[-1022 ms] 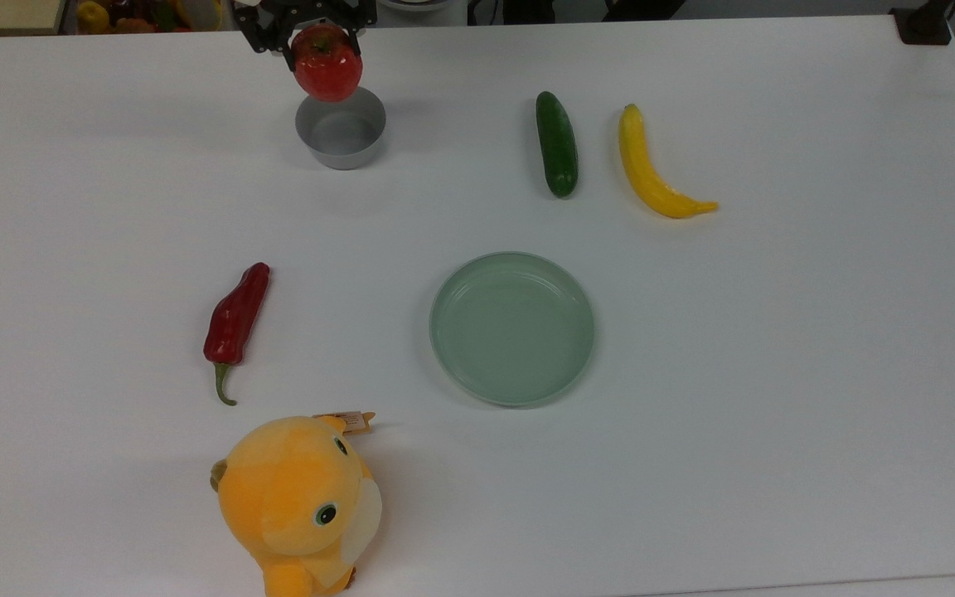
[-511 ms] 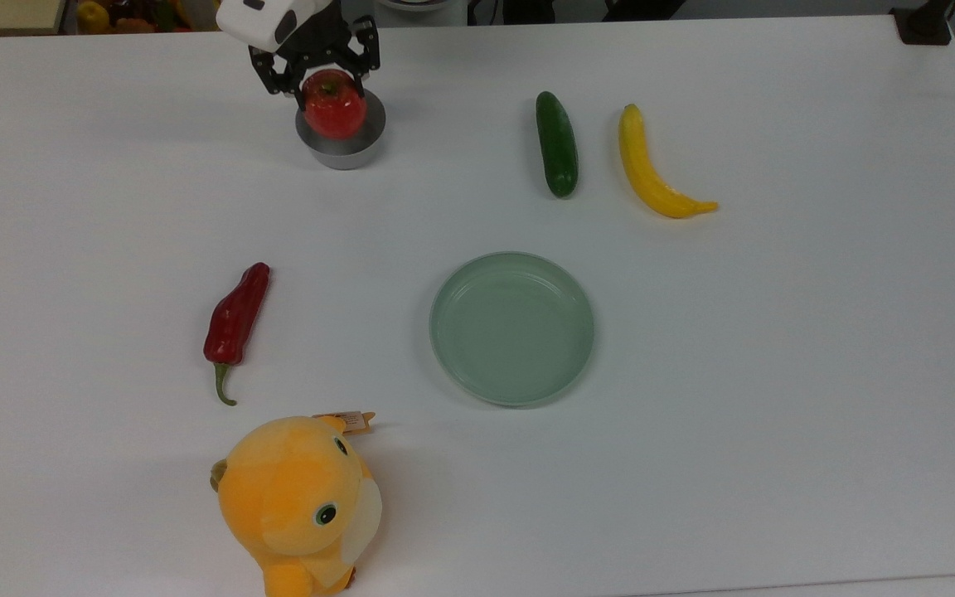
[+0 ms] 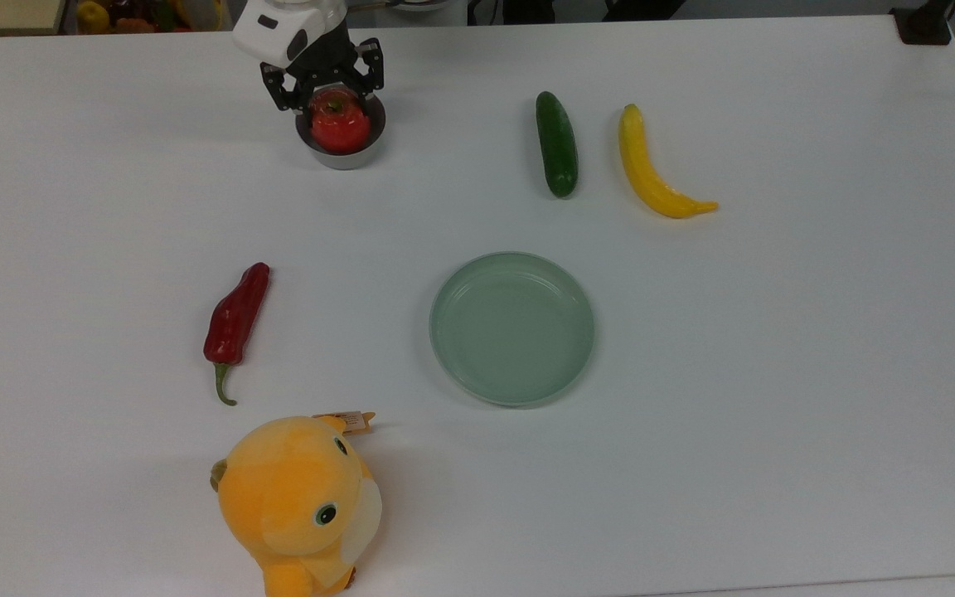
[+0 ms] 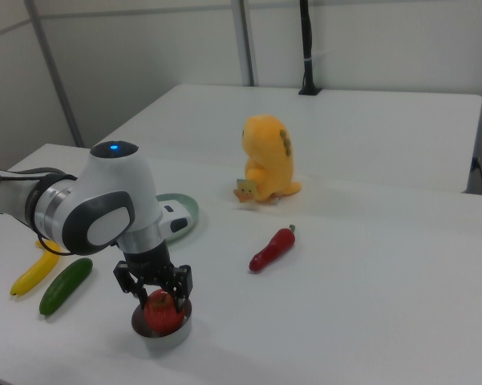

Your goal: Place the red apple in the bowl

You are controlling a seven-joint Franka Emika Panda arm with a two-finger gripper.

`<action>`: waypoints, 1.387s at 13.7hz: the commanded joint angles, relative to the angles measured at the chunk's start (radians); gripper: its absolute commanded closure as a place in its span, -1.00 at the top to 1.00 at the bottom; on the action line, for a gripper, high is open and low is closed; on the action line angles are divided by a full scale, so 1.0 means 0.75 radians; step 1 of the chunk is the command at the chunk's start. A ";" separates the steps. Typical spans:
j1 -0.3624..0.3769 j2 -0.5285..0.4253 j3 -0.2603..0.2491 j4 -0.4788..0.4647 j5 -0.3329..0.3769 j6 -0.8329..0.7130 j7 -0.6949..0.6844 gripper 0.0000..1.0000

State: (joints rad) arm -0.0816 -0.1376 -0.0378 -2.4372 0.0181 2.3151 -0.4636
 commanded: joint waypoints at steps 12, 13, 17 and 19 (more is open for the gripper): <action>-0.012 -0.009 -0.003 0.038 -0.016 -0.059 0.011 1.00; -0.006 -0.003 -0.003 0.170 -0.016 -0.183 0.073 1.00; 0.013 0.038 -0.003 0.651 -0.014 -0.583 0.299 1.00; 0.029 0.083 -0.001 0.876 0.000 -0.785 0.383 1.00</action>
State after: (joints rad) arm -0.0844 -0.1374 -0.0371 -2.0004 0.0181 1.9115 -0.2724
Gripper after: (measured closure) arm 0.000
